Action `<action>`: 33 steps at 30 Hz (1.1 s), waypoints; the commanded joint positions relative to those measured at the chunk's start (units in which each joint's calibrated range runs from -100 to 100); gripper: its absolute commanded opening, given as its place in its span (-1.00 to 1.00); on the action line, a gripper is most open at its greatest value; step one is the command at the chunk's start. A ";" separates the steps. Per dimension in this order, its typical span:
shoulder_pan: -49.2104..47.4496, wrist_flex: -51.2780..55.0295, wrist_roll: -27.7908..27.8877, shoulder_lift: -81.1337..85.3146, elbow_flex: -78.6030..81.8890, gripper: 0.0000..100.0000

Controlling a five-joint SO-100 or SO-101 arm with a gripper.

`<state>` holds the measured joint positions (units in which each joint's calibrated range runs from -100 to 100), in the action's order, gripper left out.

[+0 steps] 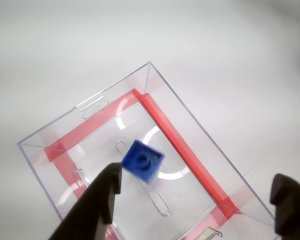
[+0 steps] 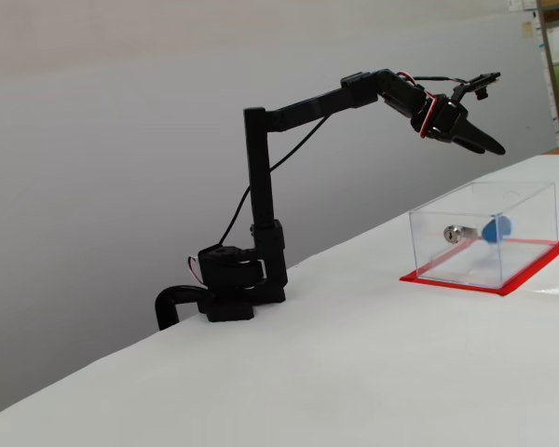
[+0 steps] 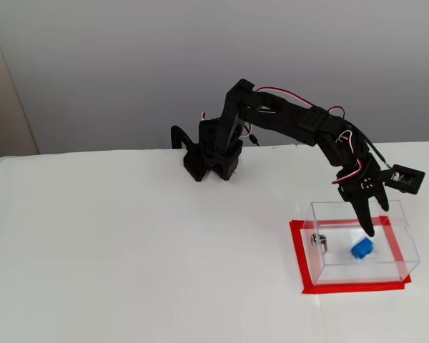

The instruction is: Pick the blue lego brick and place it into the transparent box

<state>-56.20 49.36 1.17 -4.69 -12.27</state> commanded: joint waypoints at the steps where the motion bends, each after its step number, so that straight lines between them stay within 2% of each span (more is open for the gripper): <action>1: 0.56 -0.97 -0.08 0.83 -3.46 -0.32; 26: 2.41 -0.97 -0.08 1.00 -3.46 -0.34; 28: 2.63 -0.97 0.13 1.43 -3.46 -0.43; 33: 3.37 -0.97 0.39 1.77 -3.46 -0.80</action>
<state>-54.06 49.36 1.42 -4.69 -12.27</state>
